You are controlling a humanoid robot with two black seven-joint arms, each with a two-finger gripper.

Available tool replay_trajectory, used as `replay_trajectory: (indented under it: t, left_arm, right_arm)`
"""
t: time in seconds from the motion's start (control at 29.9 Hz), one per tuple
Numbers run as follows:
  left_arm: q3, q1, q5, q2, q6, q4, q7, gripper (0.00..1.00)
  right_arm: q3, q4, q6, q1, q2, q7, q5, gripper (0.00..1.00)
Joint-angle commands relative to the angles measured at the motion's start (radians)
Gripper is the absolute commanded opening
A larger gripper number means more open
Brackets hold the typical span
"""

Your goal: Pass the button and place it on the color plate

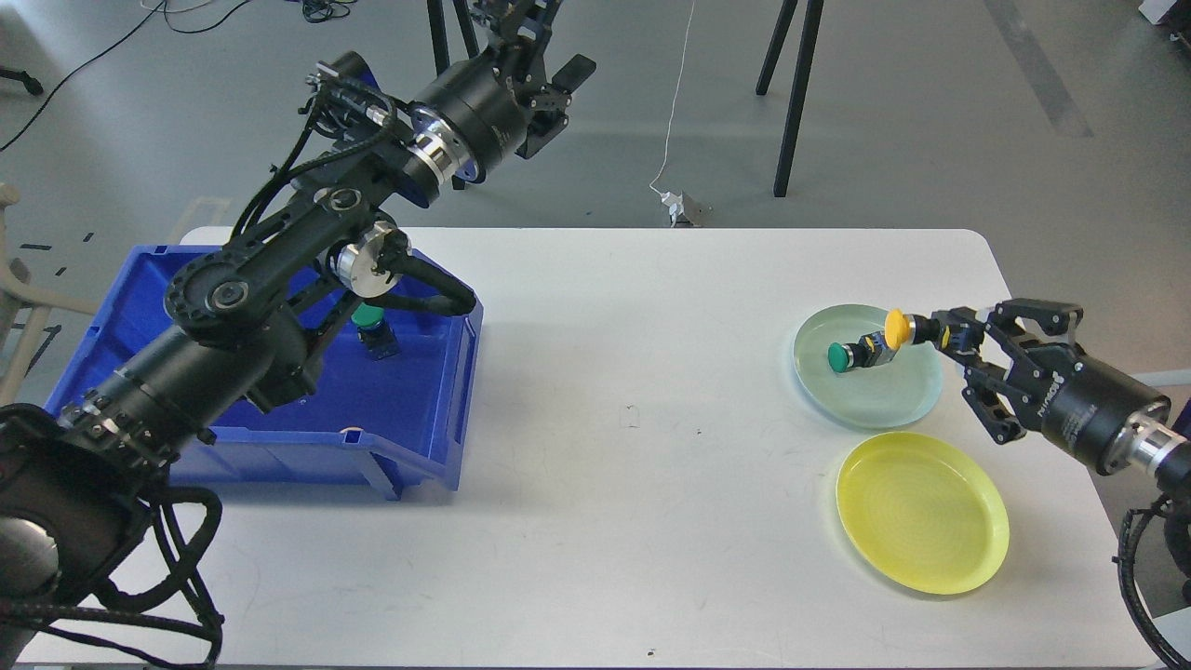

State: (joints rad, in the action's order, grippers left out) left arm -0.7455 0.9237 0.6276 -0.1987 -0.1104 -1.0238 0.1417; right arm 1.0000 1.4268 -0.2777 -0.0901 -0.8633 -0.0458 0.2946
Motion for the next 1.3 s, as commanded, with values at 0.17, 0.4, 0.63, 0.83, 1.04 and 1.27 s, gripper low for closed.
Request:
replay_trajectory:
  t: [0.17, 0.4, 0.63, 0.83, 1.04, 1.27]
  left_arm:
    - [-0.115, 0.0, -0.307, -0.068, -0.051, 0.148, -0.002, 0.99]
    - [-0.173, 0.006, -0.529, -0.088, -0.14, 0.275, -0.014, 0.99]
    - [-0.175, 0.012, -0.536, -0.094, -0.141, 0.277, -0.013, 0.99]
    - [-0.175, 0.017, -0.537, -0.1, -0.141, 0.277, -0.014, 0.99]
    - [-0.175, 0.018, -0.537, -0.107, -0.15, 0.277, -0.013, 0.99]
    - [-0.175, 0.017, -0.537, -0.148, -0.15, 0.277, -0.01, 1.0]
  right_arm:
    - [-0.024, -0.054, -0.009, 0.165, -0.02, 0.0, 0.035, 0.23]
    - [-0.161, -0.158, 0.003, 0.142, 0.048, 0.003, 0.035, 0.24]
    - [-0.179, -0.201, 0.003, 0.105, 0.084, 0.006, 0.034, 0.39]
    - [-0.175, -0.201, 0.003, 0.102, 0.084, 0.004, 0.031, 0.62]
    - [-0.146, -0.186, -0.006, 0.102, 0.07, -0.002, 0.02, 0.8]
    - [0.179, -0.16, -0.104, 0.102, 0.044, -0.005, 0.012, 0.97]
